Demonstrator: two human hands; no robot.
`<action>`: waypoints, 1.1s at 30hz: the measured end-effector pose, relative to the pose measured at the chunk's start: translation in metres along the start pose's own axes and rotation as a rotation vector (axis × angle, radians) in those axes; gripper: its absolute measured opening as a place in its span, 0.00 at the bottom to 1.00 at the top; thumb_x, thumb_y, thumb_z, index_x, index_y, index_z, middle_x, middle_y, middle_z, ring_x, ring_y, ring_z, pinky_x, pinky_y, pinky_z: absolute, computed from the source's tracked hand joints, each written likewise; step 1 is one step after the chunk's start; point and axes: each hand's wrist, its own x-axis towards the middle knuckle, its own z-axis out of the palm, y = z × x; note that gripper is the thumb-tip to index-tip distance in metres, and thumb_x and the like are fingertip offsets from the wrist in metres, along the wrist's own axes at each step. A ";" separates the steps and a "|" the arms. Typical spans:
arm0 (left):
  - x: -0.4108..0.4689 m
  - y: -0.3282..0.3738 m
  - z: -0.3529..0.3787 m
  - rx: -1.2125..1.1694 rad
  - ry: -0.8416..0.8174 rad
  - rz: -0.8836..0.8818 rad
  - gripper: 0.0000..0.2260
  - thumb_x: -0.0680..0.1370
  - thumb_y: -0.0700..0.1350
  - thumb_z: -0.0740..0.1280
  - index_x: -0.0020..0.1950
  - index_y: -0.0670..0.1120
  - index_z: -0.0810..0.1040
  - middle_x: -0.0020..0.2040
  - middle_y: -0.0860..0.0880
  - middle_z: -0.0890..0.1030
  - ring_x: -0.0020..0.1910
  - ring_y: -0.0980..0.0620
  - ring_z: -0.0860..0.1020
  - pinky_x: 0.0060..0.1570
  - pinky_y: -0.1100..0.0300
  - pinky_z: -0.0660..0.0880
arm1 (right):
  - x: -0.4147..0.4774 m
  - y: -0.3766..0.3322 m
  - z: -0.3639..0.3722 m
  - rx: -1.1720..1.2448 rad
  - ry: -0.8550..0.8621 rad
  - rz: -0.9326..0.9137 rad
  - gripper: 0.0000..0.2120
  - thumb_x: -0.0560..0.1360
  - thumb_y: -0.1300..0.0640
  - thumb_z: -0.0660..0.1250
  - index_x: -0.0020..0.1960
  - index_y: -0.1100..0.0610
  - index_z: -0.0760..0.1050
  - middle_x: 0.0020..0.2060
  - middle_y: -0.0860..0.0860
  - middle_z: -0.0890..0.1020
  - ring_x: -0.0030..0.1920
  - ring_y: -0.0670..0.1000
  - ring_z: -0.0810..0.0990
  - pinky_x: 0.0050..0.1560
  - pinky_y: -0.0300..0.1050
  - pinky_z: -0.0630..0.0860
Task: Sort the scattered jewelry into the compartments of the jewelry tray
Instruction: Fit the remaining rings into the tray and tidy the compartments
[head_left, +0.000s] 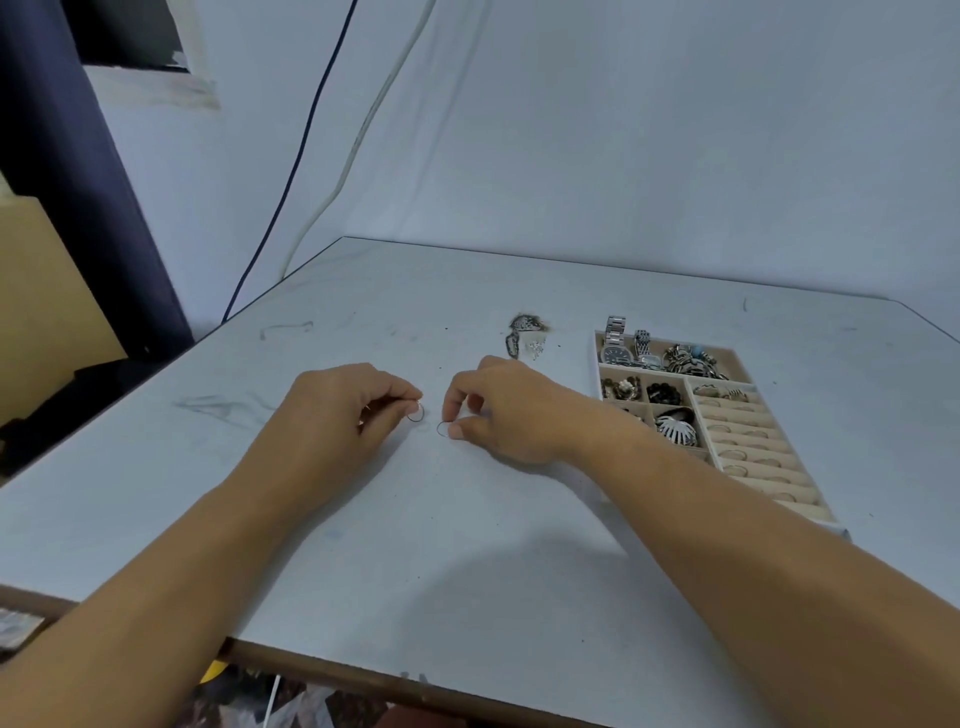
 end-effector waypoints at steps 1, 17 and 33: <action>0.000 -0.001 0.000 0.015 0.009 0.017 0.04 0.74 0.43 0.72 0.48 0.49 0.84 0.40 0.57 0.82 0.42 0.60 0.77 0.44 0.69 0.72 | 0.002 0.000 -0.002 -0.009 -0.029 0.000 0.05 0.74 0.45 0.66 0.50 0.43 0.74 0.46 0.44 0.69 0.49 0.47 0.69 0.59 0.53 0.71; 0.001 -0.007 0.000 0.056 0.033 -0.095 0.03 0.73 0.45 0.71 0.43 0.54 0.81 0.36 0.62 0.80 0.40 0.62 0.78 0.41 0.68 0.74 | 0.004 -0.005 -0.013 0.013 -0.134 -0.017 0.09 0.75 0.50 0.67 0.53 0.52 0.73 0.42 0.45 0.77 0.41 0.46 0.75 0.44 0.42 0.71; 0.002 -0.007 0.002 0.097 -0.023 -0.150 0.02 0.74 0.44 0.71 0.43 0.52 0.81 0.35 0.62 0.79 0.38 0.64 0.77 0.38 0.73 0.69 | 0.002 -0.019 -0.019 -0.148 -0.215 -0.017 0.12 0.77 0.52 0.63 0.50 0.61 0.76 0.44 0.53 0.80 0.42 0.51 0.74 0.41 0.43 0.69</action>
